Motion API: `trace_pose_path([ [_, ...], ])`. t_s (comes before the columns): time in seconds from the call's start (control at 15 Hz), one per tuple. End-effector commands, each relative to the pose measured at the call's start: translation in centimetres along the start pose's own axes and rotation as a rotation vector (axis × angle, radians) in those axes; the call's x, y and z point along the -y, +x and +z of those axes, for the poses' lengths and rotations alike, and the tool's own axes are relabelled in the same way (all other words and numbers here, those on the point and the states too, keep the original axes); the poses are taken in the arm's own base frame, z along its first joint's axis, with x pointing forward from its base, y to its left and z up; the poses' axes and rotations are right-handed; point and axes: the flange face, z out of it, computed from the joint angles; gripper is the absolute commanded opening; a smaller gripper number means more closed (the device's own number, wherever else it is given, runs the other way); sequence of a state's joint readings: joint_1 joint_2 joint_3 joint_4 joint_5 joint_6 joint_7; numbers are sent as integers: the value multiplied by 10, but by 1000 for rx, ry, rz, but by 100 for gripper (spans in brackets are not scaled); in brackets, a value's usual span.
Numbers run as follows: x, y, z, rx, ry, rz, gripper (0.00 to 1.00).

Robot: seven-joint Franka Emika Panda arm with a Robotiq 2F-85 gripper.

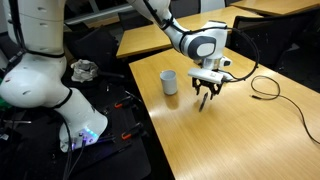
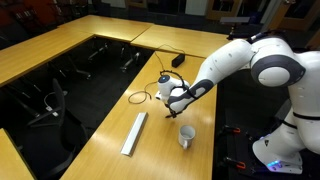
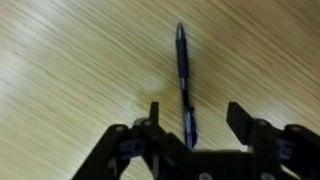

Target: Put the black pen inside the white mug

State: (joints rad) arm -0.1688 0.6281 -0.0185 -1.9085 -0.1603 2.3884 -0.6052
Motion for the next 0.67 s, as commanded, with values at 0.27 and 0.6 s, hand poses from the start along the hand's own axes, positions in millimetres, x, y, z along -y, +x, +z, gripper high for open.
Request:
trace_pose_path([
  [0.27, -4, 12, 6, 11, 9, -8, 73],
  [0.6, -5, 16, 7, 4, 7, -27, 23],
])
